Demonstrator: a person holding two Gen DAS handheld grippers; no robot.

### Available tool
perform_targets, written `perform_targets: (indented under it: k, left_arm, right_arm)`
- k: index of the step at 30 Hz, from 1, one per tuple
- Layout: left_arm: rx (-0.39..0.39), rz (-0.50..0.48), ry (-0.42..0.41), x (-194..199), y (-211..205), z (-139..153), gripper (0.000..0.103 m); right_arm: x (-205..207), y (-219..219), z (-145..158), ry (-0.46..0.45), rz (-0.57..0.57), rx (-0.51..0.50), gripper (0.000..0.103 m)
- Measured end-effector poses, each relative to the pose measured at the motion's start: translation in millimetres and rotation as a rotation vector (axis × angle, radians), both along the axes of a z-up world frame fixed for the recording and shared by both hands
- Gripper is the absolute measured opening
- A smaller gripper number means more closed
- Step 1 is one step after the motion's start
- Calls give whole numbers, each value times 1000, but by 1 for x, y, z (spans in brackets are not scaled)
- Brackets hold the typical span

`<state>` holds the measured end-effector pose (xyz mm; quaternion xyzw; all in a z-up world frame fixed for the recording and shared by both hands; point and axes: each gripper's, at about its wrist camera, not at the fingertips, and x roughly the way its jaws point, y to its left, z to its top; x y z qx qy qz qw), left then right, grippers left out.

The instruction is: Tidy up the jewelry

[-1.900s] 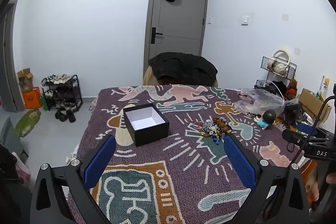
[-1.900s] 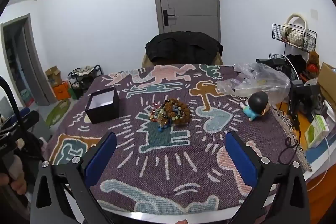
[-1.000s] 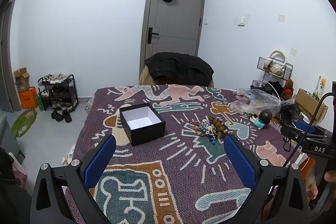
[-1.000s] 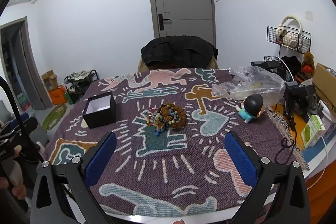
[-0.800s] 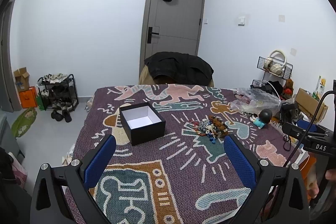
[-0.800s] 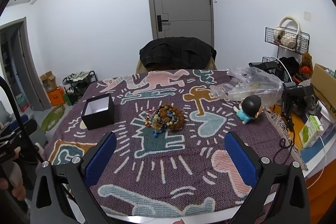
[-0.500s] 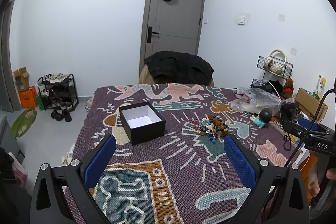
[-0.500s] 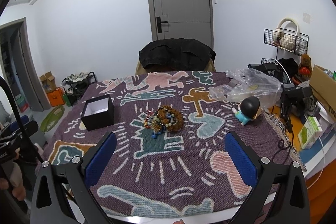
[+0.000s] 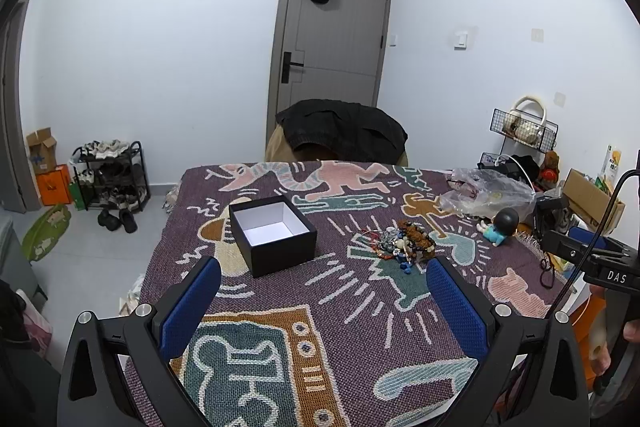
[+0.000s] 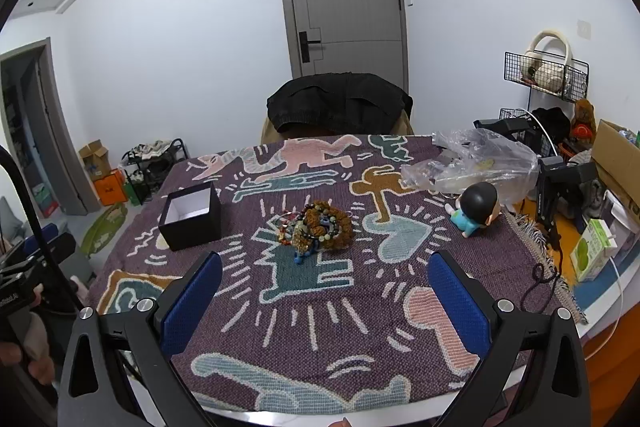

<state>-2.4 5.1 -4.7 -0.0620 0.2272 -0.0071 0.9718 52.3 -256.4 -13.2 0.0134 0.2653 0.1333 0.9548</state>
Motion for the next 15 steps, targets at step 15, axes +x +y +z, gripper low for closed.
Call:
perform_targets:
  k: [15]
  left_arm:
    - [2, -1, -3, -1, 0, -1, 102]
  right_arm:
    - [1, -2, 0, 2, -8, 3, 103]
